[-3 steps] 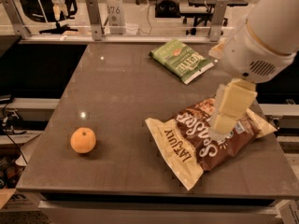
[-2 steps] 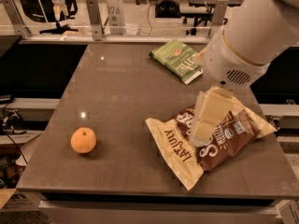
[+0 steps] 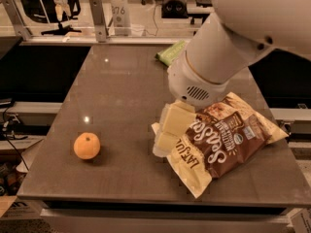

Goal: Move orange near green jalapeno chip bag

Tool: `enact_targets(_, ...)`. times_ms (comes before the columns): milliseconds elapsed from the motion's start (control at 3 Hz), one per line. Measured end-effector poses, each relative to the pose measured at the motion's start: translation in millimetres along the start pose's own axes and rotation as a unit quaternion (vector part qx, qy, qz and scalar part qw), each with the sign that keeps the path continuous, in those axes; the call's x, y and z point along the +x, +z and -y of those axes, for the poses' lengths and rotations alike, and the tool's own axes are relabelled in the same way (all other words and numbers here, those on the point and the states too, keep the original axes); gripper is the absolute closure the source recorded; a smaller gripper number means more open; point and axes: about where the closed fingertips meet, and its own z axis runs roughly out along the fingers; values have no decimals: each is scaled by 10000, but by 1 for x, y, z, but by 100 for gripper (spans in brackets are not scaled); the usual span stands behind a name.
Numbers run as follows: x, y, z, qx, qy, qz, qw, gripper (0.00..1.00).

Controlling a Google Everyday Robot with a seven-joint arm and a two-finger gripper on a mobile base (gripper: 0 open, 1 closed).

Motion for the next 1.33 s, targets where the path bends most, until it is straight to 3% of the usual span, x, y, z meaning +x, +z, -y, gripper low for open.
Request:
enact_targets(667,-49,43,-4,-119,-35,233,9997,0)
enact_targets(1333,-75,85,-26,-454,-122,341,9983,0)
